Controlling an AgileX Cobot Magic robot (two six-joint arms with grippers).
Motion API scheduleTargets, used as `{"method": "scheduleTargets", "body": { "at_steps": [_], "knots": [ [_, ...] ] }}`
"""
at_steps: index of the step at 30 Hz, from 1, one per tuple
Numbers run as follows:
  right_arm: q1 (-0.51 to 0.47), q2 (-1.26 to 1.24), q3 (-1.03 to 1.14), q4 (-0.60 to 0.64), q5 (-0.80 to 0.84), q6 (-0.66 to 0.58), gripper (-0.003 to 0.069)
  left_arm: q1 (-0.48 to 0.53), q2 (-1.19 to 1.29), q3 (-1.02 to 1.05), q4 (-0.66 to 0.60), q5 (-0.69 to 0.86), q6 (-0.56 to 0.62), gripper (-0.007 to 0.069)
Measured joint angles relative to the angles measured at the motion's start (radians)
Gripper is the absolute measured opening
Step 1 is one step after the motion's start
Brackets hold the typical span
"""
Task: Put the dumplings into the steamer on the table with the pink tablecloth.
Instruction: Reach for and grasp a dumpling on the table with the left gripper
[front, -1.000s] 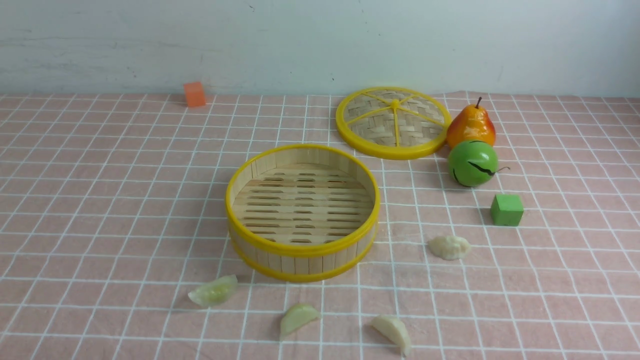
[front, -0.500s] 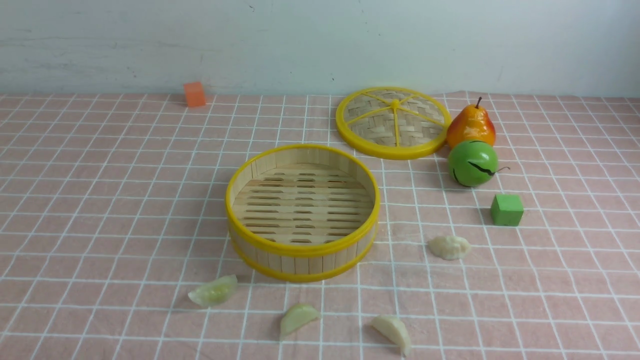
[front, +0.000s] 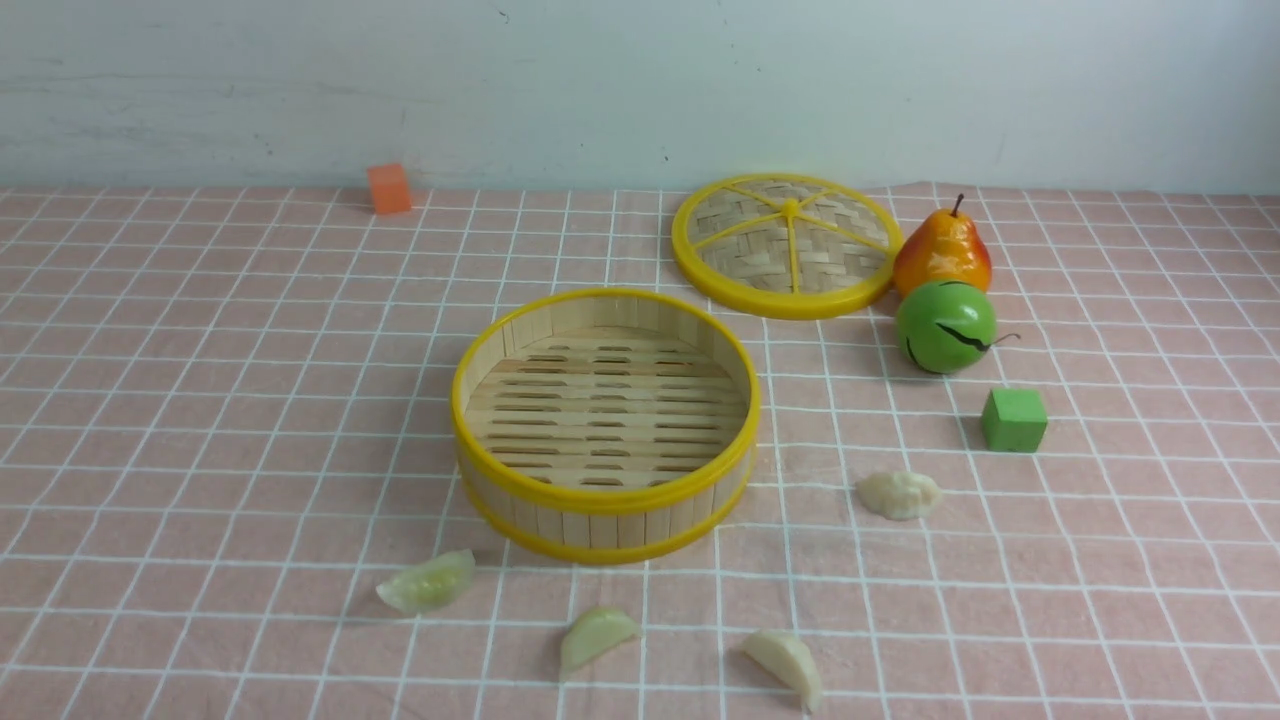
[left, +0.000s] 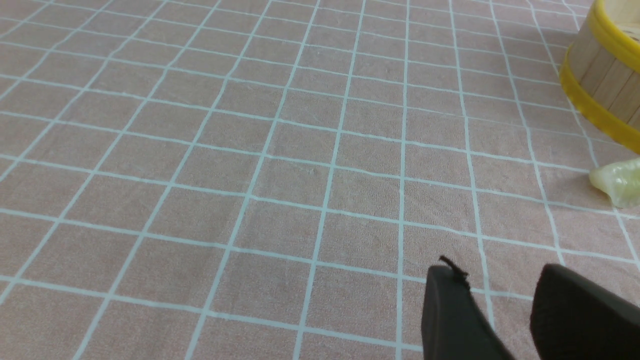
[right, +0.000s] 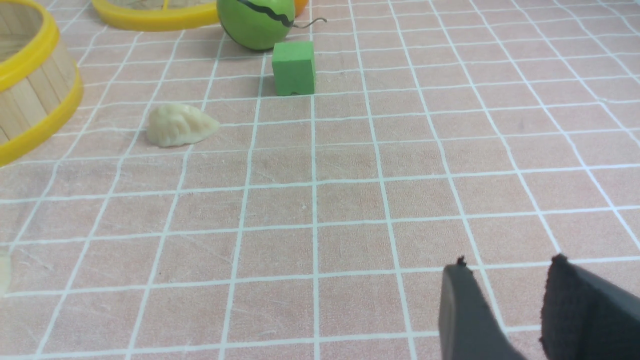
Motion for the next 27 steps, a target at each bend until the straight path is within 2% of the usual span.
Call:
{"method": "scheduleTargets", "body": {
  "at_steps": [10,27],
  "knots": [
    [0.000,0.000,0.000,-0.025,0.000,0.000,0.0239,0.000,0.000,0.000,0.000,0.000,0.000,0.0237],
    [0.000,0.000,0.000,0.089,0.005,0.003,0.0239,0.000,0.000,0.000,-0.014,-0.010,-0.021,0.0237]
  ]
}}
